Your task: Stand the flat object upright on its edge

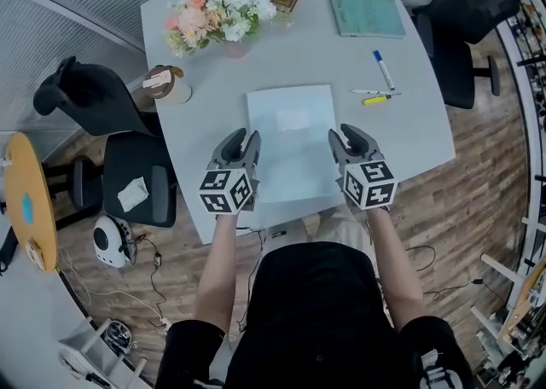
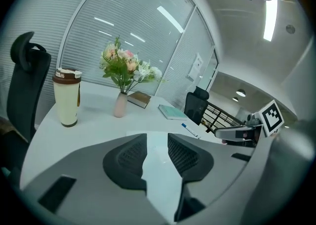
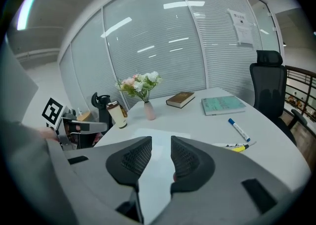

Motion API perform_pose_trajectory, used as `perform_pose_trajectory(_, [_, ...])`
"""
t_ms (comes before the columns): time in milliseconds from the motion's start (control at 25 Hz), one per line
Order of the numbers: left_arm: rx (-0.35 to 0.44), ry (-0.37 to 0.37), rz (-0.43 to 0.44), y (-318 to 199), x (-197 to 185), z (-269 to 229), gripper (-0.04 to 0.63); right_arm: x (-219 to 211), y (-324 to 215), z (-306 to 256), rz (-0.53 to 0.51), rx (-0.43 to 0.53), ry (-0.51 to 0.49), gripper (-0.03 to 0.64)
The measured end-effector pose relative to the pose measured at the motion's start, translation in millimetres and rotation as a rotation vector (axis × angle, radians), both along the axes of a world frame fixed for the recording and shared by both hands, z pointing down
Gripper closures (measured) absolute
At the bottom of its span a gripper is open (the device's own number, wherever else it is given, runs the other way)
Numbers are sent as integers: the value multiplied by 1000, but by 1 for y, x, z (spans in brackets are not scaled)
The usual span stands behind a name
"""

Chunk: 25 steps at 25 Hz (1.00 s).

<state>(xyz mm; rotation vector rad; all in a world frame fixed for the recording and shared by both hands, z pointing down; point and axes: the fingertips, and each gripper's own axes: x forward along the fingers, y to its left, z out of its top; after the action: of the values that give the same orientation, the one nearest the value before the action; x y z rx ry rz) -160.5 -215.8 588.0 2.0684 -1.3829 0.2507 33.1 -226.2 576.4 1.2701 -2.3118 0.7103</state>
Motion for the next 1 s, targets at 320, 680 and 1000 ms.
perform_pose_trajectory(320, [-72, 16, -27, -16, -9, 40, 419, 0, -15, 35, 6, -74, -13, 489])
perform_pose_trajectory(680, [-139, 22, -8, -33, 0, 77, 396, 8, -35, 78, 17, -166, 2, 459])
perform_pose_trajectory(1000, [-192, 48, -40, -42, -5, 96, 393, 10, -50, 105, 42, -226, -6, 422])
